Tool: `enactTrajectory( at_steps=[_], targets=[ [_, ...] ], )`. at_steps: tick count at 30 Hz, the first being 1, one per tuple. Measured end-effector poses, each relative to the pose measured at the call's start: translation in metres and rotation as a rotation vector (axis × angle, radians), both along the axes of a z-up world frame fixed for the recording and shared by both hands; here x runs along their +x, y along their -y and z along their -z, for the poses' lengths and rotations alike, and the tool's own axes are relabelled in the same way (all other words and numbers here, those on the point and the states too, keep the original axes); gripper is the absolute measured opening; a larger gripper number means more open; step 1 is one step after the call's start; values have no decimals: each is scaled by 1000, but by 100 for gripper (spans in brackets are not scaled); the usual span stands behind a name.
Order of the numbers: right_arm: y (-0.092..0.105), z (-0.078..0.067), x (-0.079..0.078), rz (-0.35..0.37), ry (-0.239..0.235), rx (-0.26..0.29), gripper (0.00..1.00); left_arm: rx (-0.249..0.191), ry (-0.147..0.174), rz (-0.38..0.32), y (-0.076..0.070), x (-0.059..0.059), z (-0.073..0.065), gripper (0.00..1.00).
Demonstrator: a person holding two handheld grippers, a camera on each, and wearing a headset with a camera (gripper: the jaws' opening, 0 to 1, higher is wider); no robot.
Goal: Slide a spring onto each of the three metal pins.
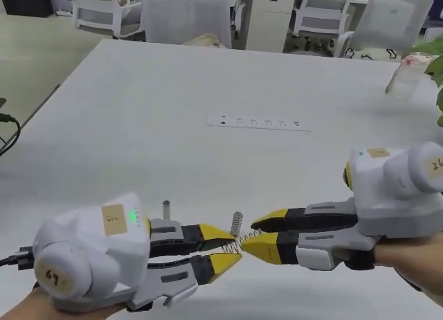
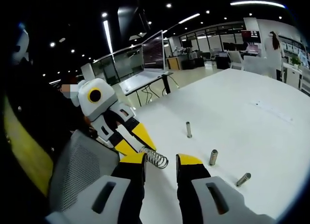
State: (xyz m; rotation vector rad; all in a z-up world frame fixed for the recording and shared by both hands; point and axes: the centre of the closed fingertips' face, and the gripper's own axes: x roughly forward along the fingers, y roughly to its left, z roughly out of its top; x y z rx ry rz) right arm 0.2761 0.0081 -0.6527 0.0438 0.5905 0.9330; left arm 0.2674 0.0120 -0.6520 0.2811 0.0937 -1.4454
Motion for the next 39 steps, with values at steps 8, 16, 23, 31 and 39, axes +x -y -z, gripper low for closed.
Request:
enactTrajectory(
  at_steps=[8,16,23,31,39],
  targets=[
    [-4,0,-4,-6,-50,39,16,-2,14,6,1,0,-1,3],
    [-6,-2,-8,-16,-61,29,13,18,26,10,1,0,5,3],
    [-10,-1,-11,-48,-53,-23,12,38,37,15,2,-2,9,2],
    [-19,6,-19,-170,-50,-172,10,55,69,36,4,-6,11,2],
    [-22,8,-15,-241,-32,-297,10,56,73,30,3,-5,11,2]
  ],
)
